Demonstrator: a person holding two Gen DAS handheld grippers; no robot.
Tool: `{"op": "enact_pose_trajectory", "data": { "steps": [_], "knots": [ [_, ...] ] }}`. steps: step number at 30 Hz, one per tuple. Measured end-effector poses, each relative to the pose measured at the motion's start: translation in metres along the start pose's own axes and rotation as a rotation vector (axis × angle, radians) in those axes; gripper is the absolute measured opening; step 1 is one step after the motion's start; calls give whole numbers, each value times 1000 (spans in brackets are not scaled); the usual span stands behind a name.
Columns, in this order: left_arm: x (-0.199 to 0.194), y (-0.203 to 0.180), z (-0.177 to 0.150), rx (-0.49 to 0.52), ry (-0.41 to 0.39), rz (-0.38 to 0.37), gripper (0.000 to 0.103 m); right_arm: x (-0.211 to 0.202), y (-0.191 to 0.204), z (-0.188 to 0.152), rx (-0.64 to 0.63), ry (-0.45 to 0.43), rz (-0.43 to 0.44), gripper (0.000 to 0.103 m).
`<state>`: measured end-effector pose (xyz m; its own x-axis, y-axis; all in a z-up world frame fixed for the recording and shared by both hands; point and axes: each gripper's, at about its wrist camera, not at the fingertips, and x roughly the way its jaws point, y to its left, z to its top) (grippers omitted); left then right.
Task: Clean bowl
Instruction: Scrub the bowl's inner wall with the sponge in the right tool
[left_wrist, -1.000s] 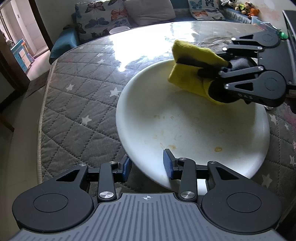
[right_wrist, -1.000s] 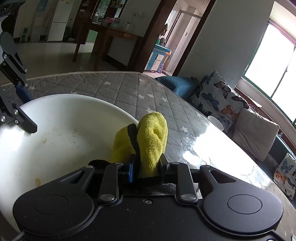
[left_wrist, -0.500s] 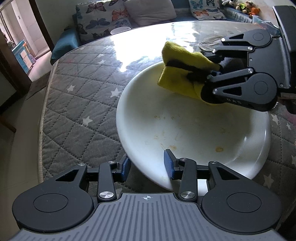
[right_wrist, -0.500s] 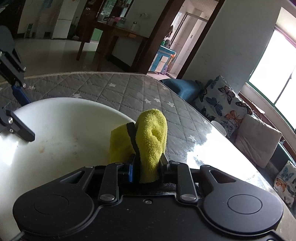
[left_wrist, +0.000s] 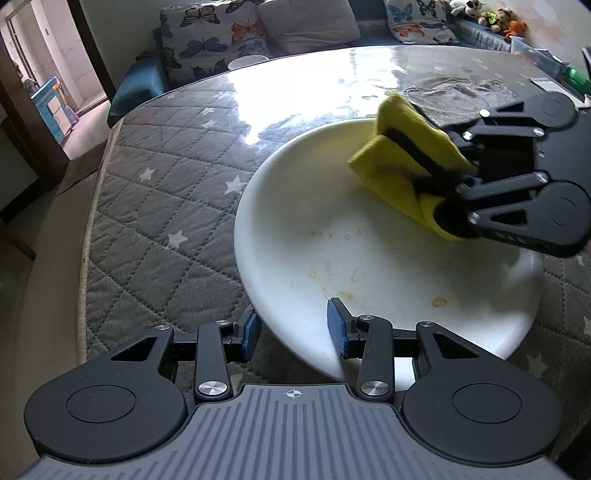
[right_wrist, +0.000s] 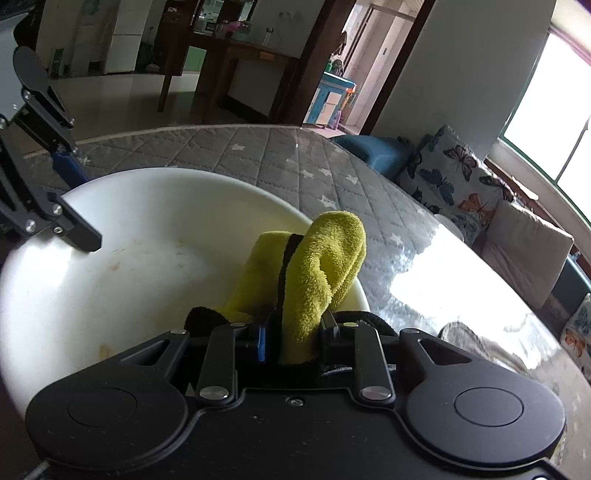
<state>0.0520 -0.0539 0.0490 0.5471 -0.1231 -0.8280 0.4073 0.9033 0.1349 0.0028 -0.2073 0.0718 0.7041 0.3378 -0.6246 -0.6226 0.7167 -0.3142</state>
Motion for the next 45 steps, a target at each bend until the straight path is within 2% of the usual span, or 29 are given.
{"op": "enact_pose_trajectory", "data": {
  "steps": [12,25,30,45],
  "knots": [
    [-10,-11,-3,-56,3,79,41,-22,15,-7,32,20,84,27],
    [-23,-19,-10,-143,19,54,42,-33,30,-2,24,14,156,27],
    [-19,-23,-9,-145,28,62,46,-29,27,-2,29,23,145,26],
    [-14,-22,-10,-117,13,60,42,-6,11,0,51,0,58,26]
  ]
}}
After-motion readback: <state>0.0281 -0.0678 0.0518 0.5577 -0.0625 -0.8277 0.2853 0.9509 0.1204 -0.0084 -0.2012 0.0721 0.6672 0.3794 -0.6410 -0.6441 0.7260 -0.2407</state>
